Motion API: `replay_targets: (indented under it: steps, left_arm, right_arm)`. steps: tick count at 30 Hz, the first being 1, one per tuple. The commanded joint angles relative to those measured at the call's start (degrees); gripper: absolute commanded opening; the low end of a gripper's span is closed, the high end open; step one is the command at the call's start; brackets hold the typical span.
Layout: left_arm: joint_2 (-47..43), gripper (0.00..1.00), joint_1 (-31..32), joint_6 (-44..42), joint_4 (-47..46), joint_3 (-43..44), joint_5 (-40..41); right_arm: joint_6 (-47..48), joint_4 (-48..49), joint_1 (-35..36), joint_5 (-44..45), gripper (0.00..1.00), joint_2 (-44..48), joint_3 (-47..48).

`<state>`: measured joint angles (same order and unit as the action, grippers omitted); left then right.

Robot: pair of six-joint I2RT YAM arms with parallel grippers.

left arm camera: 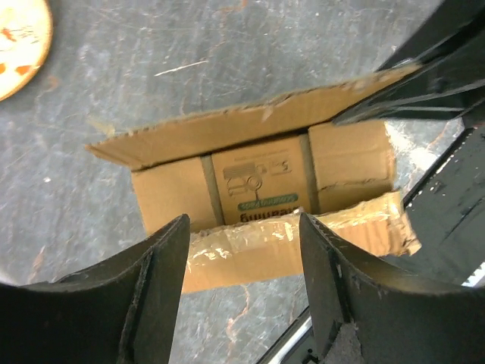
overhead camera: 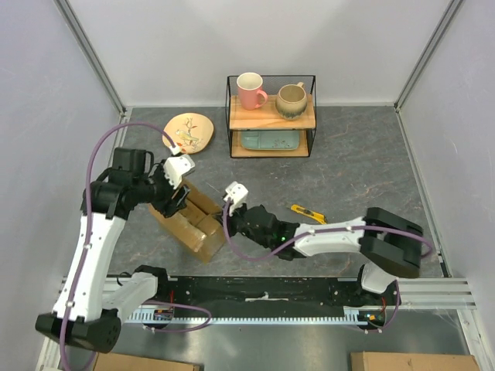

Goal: Unpack the express box
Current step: Open the express box at the center of the board.

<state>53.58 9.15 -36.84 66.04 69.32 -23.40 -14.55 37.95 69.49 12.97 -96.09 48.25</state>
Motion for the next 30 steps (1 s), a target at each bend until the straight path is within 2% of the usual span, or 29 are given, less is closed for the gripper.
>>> replay_targets:
  steps: [1,2,4,6,9,14,19,30]
  left_arm:
    - [4.60,0.67,2.44,2.65,-3.81,2.56,-6.92]
    - [5.47,0.67,3.41,3.17,-3.99,3.18,-6.92]
    - [7.76,0.67,7.52,3.79,-4.34,4.33,-6.23]
    - [9.25,0.66,13.75,5.81,-4.69,4.07,-3.69]
    - [11.63,0.66,19.49,8.18,-5.92,2.84,-2.09]
    - [12.16,0.65,19.68,9.15,-8.55,0.82,0.89]
    - [11.63,0.65,19.68,13.01,-12.68,-3.92,7.31]
    - [14.35,0.75,21.79,17.86,-17.44,-3.32,5.73]
  right_arm:
    - [4.26,-6.28,3.10,20.04,0.00,9.77,-2.98]
    - [5.57,-8.05,4.50,25.99,0.00,10.74,-3.07]
    - [6.37,-13.31,5.47,30.16,0.00,11.98,-1.76]
    - [8.21,-15.18,7.40,36.38,0.00,11.29,0.08]
    - [8.48,-19.05,9.78,43.25,0.00,9.44,2.90]
    - [7.51,-20.02,11.71,47.22,0.00,8.29,3.52]
    - [9.79,-17.84,14.09,52.85,0.00,7.76,4.13]
    - [12.88,-17.21,17.51,51.72,0.00,5.57,9.67]
